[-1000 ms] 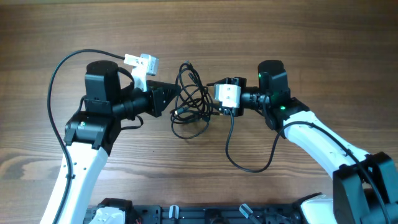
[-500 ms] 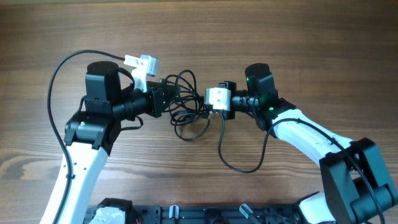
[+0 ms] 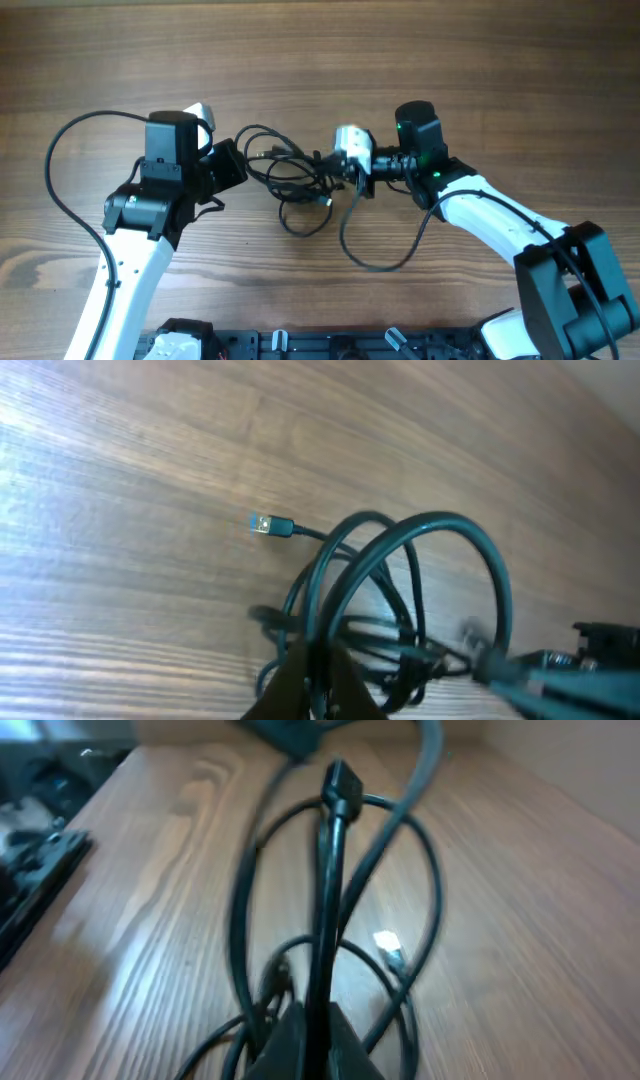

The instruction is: Untangle cables

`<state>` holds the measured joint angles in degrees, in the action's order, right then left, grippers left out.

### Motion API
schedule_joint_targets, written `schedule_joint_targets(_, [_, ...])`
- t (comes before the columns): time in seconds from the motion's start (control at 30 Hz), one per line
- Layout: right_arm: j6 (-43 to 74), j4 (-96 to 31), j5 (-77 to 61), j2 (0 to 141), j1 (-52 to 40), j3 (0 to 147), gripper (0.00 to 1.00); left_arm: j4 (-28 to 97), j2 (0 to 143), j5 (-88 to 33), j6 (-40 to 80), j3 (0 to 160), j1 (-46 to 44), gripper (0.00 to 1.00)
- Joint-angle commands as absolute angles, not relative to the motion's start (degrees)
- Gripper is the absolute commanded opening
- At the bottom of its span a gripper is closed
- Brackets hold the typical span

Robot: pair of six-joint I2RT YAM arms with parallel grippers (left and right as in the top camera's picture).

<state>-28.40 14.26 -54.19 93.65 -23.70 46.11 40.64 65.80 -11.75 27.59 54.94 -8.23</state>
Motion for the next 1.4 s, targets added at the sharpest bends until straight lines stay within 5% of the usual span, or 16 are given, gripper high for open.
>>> schedule_joint_targets(0.0, [-5.67,16.21,-41.56,94.19,-20.86,46.39,0.04,41.47,66.13,-9.34,28.99,55.51,-7.97,0.04])
schedule_joint_targets(0.07, [7.27,16.49,-36.53,94.19,-19.38,46.39,0.3,41.47,66.13,-9.37,28.99,55.51,-7.97,0.04])
schedule_joint_targets(0.1, [14.26,16.49,-35.03,94.19,-18.7,46.39,0.77,41.47,66.13,-9.37,28.99,55.51,-7.97,0.04])
schedule_joint_targets(0.13, [18.52,16.47,-34.89,94.19,-18.37,46.39,1.0,41.47,66.13,-9.37,28.97,55.51,-7.97,0.04])
schedule_joint_targets(0.43, [13.15,11.22,-48.1,94.19,-18.37,46.39,1.0,41.47,66.13,-9.32,28.84,55.51,-7.97,0.04])
schedule_joint_targets(0.57, [10.48,4.34,-47.64,94.21,-18.57,46.39,1.0,42.59,67.33,-8.8,28.77,55.51,-7.97,0.85])
schedule_joint_targets(0.63, [10.48,2.94,-47.66,94.21,-18.57,46.39,1.0,42.74,69.25,-8.67,28.8,55.51,-7.97,1.0])
schedule_joint_targets(1.2, [12.14,1.43,-47.62,94.3,-20.95,46.39,1.0,41.91,85.47,-8.69,28.21,55.51,-8.01,1.0])
schedule_joint_targets(1.37, [12.16,1.39,-45.56,94.3,-21.32,46.39,1.0,38.98,86.5,-9.98,5.61,55.51,-10.48,0.99])
